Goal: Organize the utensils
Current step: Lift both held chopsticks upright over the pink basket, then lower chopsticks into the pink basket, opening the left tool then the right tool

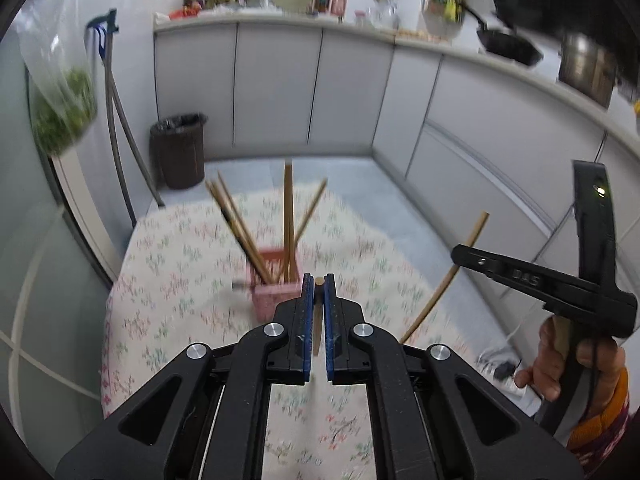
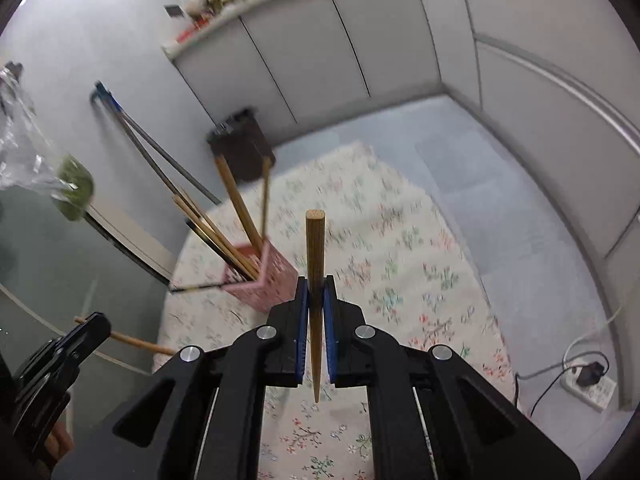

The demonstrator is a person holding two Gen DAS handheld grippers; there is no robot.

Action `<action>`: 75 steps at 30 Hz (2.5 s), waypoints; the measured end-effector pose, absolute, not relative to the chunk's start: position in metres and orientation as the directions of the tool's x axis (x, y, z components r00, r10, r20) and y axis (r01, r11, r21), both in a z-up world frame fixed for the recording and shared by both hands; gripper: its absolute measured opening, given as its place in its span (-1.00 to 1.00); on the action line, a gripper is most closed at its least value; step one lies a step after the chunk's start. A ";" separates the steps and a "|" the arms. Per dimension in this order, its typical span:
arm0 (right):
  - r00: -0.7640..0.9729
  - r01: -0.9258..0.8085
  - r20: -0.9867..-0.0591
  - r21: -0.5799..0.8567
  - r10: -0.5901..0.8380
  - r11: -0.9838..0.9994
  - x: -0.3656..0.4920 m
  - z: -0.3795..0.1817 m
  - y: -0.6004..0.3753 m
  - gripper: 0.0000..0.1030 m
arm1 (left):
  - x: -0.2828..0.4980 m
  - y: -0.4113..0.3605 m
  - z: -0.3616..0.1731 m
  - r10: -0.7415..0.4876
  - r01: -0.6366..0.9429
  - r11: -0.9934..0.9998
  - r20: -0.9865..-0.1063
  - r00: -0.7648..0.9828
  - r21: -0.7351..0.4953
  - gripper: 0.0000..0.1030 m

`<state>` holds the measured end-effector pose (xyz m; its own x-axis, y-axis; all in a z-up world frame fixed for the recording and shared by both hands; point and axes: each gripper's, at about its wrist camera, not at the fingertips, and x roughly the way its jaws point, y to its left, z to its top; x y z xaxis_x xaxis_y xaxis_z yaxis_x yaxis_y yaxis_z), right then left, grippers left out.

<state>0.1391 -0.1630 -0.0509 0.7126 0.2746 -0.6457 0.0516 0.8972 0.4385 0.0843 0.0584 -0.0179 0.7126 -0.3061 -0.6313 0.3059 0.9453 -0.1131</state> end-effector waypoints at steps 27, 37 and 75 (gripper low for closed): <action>0.836 -0.032 -0.451 0.530 0.313 0.848 0.208 0.026 -0.173 -0.85 | 0.187 0.068 0.023 -0.176 0.124 0.983 -0.490 0.854 -0.137 -0.92; 0.830 -0.043 -0.459 0.513 0.316 0.858 0.208 0.023 -0.166 -0.85 | 0.182 0.081 0.009 -0.140 0.056 0.982 -0.489 0.861 -0.182 -0.12; 0.774 -0.049 -0.547 0.449 0.318 0.892 0.262 -0.063 -0.081 -0.54 | 0.146 0.160 0.007 0.002 -0.150 0.954 -0.497 0.868 -0.259 0.42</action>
